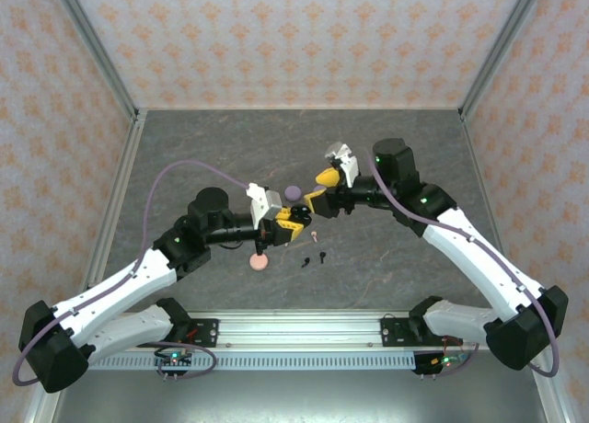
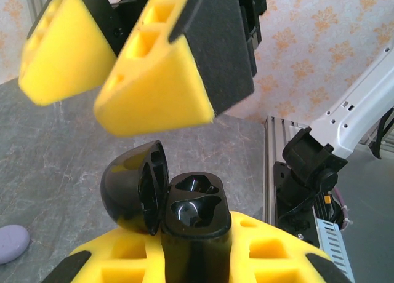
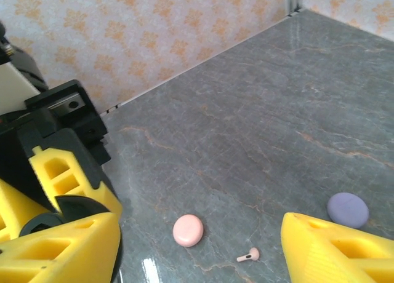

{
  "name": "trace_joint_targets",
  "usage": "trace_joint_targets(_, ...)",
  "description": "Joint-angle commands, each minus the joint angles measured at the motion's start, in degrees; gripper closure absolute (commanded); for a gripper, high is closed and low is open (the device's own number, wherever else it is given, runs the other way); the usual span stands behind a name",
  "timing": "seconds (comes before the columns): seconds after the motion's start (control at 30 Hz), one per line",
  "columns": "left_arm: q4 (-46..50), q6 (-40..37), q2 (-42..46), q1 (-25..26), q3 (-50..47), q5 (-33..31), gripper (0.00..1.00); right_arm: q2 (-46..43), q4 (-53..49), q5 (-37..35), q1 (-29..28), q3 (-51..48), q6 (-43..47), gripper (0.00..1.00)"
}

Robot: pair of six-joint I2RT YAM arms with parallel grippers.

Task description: Insert the wireless bluetooth earbuds into the charging case

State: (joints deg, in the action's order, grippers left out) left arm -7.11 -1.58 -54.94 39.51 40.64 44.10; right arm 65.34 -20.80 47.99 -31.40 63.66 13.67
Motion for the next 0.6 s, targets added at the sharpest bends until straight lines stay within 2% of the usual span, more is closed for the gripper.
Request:
trace_joint_targets(0.0,-1.0,-0.8,1.6,0.2,-0.4,-1.7,0.98,-4.2,-1.0,-4.0,1.3,0.9,-2.7,0.29)
trace_joint_targets(0.13,-0.2,-0.8,3.2,0.2,-2.2,-4.9,0.98,-7.3,-4.9,-14.3,1.3,-1.8,-7.6,0.31)
trace_joint_targets(0.23,0.1,0.4,4.6,0.2,-3.8,-6.2,1.00,-7.4,-9.7,-23.5,1.3,-5.0,-13.2,0.39)
trace_joint_targets(0.37,2.7,1.3,6.8,0.2,-5.3,-6.5,1.00,-4.5,-13.2,-28.0,0.2,-10.9,-20.8,0.47)
trace_joint_targets(0.57,1.9,2.7,11.5,0.2,-9.6,-9.4,1.00,4.0,-12.5,-32.4,-6.6,-15.5,-27.5,0.49)
